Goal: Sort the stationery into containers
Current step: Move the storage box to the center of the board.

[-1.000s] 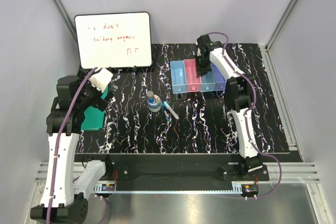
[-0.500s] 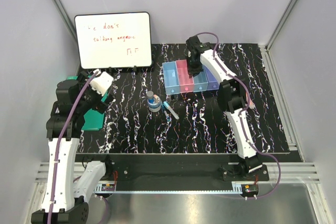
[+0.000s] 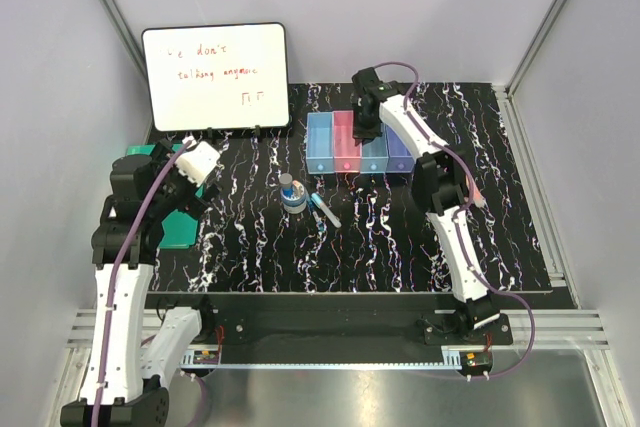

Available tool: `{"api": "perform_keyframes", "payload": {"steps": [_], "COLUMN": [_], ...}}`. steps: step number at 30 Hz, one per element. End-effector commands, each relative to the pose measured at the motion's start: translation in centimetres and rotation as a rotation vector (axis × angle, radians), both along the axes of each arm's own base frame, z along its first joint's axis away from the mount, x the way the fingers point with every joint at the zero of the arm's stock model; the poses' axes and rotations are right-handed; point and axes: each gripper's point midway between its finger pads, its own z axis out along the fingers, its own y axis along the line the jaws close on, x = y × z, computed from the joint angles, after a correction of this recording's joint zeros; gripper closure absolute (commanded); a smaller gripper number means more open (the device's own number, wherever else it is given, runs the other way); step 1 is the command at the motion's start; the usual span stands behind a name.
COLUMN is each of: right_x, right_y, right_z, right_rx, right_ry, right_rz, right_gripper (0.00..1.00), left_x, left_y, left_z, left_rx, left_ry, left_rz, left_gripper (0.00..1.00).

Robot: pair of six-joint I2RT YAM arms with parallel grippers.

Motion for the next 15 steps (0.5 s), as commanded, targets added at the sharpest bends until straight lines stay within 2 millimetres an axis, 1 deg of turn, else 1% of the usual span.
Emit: {"api": "perform_keyframes", "payload": {"steps": [1,6,10,15], "right_x": [-2.3,-3.3,-4.0,-4.4], "right_y": [7.5,9.1,10.2,10.9], "right_z": [-4.1,-4.8,-4.7,-4.7], "right_rx": [0.183,0.179,0.184,0.184], "right_ry": [0.105,0.117,0.12,0.119], "right_rz": [0.015,0.042,0.058,0.068], "right_gripper": [1.0,1.0,1.0,1.0], "left_x": [0.5,0.6,0.7,0.5], "left_y": [-0.4,-0.6,-0.6,-0.5], "left_z": [1.1,0.8,0.7,0.4], "left_rx": [-0.003,-0.012,-0.01,-0.007], "left_ry": [-0.065,-0.06,-0.064,-0.066], "left_rz": [-0.029,-0.032,-0.032,-0.03], "left_gripper": [0.01,0.01,0.01,0.01]}}
